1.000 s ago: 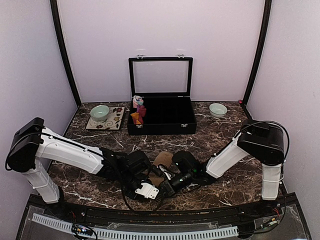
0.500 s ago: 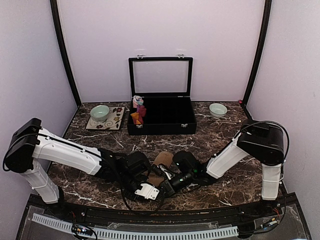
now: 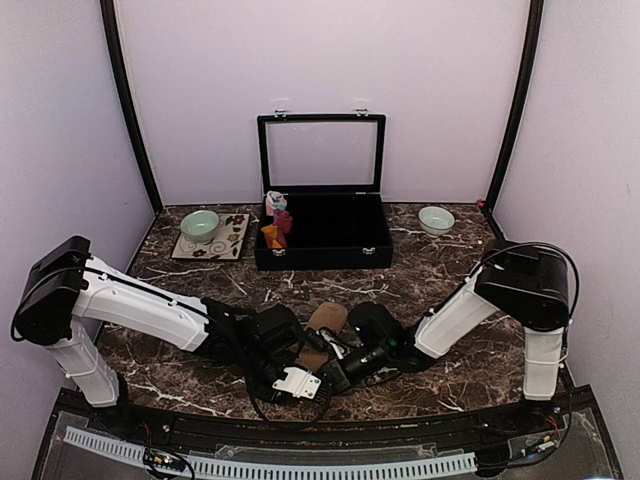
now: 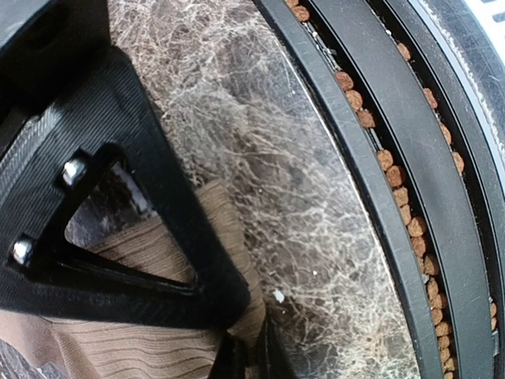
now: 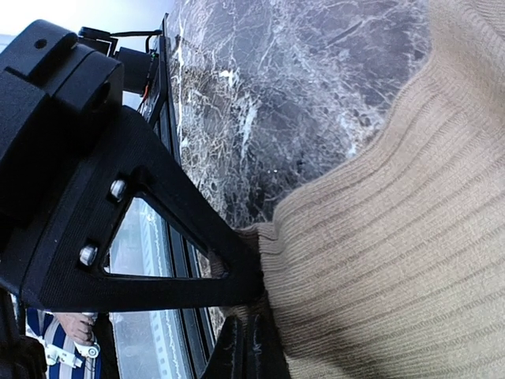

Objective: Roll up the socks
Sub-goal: Roll the sock at the center of the board.

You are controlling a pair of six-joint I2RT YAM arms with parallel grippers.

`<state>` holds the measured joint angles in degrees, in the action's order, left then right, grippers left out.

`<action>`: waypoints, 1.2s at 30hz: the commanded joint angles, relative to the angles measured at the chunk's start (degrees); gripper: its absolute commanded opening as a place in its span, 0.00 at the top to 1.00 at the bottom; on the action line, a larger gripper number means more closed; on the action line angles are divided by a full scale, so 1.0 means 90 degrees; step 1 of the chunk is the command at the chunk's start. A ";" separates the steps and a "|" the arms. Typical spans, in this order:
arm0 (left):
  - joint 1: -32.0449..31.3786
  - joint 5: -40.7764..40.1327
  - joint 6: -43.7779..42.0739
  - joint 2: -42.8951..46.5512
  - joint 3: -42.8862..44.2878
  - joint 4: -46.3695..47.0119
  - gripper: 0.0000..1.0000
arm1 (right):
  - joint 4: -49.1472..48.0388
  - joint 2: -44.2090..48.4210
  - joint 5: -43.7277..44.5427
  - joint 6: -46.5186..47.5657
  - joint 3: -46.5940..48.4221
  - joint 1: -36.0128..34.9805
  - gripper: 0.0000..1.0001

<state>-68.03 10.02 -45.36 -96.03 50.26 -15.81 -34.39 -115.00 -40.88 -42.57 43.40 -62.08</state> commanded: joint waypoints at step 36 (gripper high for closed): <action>0.0658 0.1644 -0.0405 -0.2245 0.1342 -0.2310 1.00 | 0.4359 0.7166 0.7831 0.0039 -0.2415 0.0178 0.01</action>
<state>-62.43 29.80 -48.84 -109.32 64.64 -27.68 8.60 -63.26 20.10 -41.65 26.02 -60.73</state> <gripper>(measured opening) 0.043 0.994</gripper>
